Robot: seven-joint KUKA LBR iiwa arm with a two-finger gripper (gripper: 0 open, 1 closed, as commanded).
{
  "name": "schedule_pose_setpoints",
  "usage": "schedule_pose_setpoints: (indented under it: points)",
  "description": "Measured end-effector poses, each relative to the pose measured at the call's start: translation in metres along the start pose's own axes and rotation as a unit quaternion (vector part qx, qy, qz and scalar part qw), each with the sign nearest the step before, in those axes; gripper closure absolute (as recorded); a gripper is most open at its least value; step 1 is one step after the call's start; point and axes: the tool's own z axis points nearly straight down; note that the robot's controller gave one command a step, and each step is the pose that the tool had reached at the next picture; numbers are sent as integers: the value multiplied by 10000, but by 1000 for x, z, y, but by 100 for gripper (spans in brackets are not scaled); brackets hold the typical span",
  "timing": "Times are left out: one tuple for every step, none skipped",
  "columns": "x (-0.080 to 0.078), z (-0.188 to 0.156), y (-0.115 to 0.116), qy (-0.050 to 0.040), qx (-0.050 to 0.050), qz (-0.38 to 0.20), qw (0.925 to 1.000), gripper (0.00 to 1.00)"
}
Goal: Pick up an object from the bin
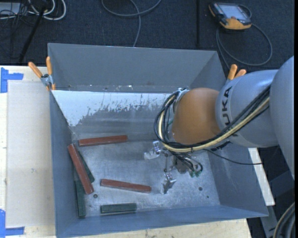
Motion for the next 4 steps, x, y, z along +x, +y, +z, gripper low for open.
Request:
schedule_pose_setpoints:
  points:
    - [-3,-4,88,-9,2,-1860,9826,100]
    - [-3,-4,88,-9,4,-1867,9824,0]
    - [-3,-4,88,-9,5,-1868,9824,0]
    - [16,20,124,-73,5,-1289,9916,100]
